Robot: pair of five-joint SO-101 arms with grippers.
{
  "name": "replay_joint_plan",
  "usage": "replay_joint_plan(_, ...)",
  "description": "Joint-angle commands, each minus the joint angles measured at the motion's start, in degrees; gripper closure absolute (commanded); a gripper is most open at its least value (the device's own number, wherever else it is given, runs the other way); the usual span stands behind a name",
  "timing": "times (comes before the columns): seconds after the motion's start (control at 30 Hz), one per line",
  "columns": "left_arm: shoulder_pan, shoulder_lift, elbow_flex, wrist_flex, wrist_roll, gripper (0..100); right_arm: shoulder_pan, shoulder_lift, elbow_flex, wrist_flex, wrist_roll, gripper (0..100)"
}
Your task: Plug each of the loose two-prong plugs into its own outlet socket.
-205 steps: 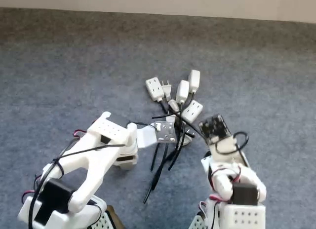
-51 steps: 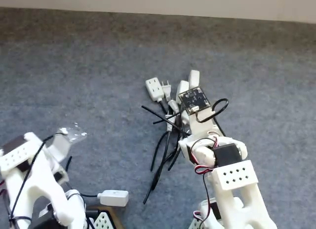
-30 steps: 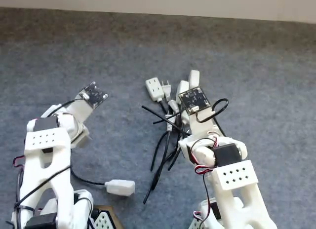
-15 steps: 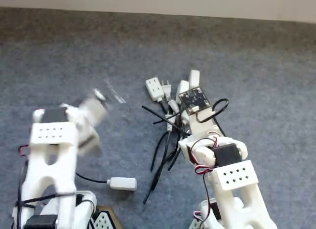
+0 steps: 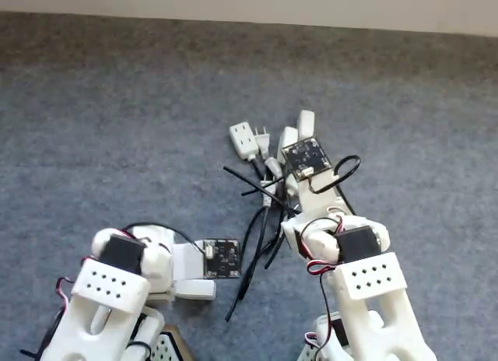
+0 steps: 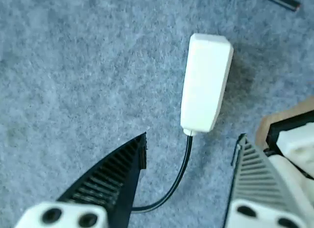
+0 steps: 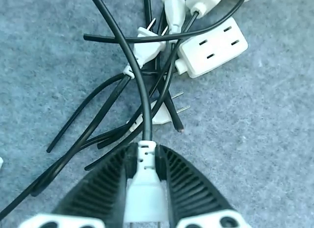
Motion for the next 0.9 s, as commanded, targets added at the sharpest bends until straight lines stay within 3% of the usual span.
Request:
replay_joint_plan(0.0,5.7,-0.2,3.6,-4.0,4.9,70,-0.4,-1.4,-0.1,0.5,0.7,99.2)
replay_joint_plan(0.13,6.5,-0.2,3.8,-7.5,6.8,70,-0.4,-1.4,0.0,0.5,0.7,99.2)
replay_joint_plan(0.57,-4.2,-0.2,0.9,-16.8,6.6,70,-0.6,-1.4,2.0,0.1,0.7,99.2)
replay_joint_plan(0.87,-10.9,-0.2,0.9,-28.2,9.1,70,-0.6,-1.4,2.0,0.1,0.7,99.2)
